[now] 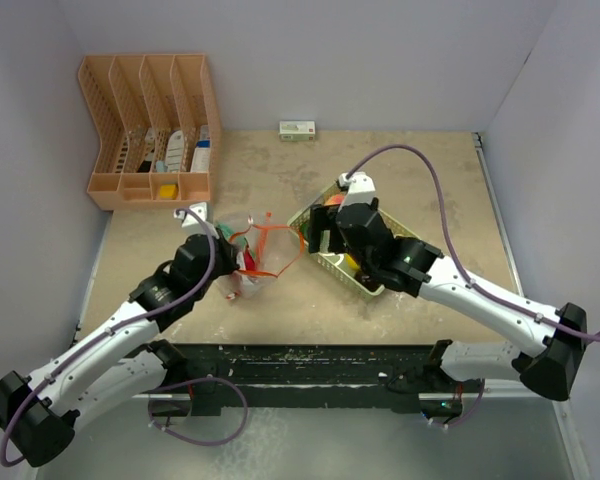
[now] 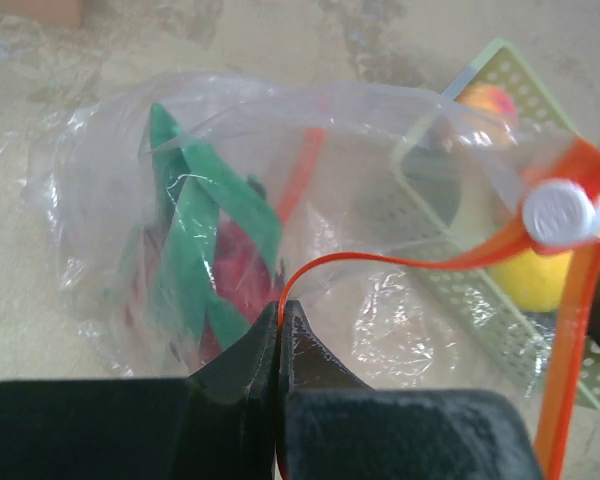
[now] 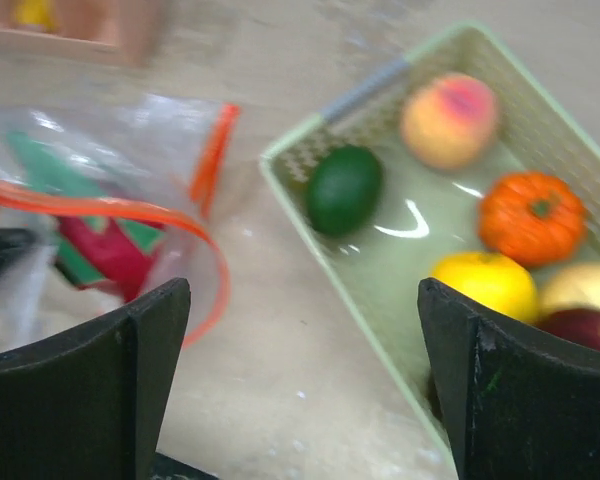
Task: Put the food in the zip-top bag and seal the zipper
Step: Adjust the zipper food storage bag at the center of the board, then pick up the fake fruit from the bin.
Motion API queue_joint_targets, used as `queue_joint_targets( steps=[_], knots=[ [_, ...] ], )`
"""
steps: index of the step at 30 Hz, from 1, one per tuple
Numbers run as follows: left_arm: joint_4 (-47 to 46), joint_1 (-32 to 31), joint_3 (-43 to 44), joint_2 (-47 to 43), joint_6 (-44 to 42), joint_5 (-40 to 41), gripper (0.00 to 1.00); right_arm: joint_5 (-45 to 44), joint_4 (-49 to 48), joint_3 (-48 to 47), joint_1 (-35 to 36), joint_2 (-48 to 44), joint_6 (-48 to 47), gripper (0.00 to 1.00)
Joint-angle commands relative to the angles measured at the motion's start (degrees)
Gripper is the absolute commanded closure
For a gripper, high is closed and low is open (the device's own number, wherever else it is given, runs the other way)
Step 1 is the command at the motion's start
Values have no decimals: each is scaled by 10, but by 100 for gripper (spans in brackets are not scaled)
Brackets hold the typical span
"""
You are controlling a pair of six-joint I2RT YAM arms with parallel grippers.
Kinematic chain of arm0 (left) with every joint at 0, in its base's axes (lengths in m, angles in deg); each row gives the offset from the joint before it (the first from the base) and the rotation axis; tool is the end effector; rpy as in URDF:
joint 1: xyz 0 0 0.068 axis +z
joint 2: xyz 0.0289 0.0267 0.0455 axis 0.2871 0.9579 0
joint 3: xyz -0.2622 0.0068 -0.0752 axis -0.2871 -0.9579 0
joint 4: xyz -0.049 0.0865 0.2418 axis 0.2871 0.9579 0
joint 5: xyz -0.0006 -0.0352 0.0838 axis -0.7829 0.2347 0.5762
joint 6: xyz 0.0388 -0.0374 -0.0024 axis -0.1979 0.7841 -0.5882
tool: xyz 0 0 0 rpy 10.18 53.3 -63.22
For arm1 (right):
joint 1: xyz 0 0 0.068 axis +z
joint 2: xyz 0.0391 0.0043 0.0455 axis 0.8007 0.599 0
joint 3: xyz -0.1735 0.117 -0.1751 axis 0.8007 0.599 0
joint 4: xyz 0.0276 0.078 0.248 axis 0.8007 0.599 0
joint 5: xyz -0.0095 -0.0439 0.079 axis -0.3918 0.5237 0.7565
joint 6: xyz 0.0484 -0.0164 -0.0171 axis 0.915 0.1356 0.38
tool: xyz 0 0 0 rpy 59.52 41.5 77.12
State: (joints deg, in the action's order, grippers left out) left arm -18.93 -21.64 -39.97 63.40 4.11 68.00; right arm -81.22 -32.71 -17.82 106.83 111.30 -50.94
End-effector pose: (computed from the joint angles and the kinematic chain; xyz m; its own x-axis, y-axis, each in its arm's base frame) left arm 0.1532 -0.1026 0.2674 -0.4820 -0.3855 -0.7868 -0.0379 0.9064 -0.4208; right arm 0.1780 0.2146 0.3560 -0.4007 0.1731 -0.8997 -0.3154 0.8959 0.3128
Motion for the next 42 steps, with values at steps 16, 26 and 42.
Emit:
queue_joint_targets(
  steps=[16,26,42],
  knots=[
    [-114,1,25,-43,-18,-54,100,-86,228,45,-213,26,177,0],
    [-116,1,21,-44,-25,-61,100,-21,158,108,-230,56,164,0],
    [-87,0,29,-49,-26,-45,100,-29,171,77,-230,0,129,80]
  ],
)
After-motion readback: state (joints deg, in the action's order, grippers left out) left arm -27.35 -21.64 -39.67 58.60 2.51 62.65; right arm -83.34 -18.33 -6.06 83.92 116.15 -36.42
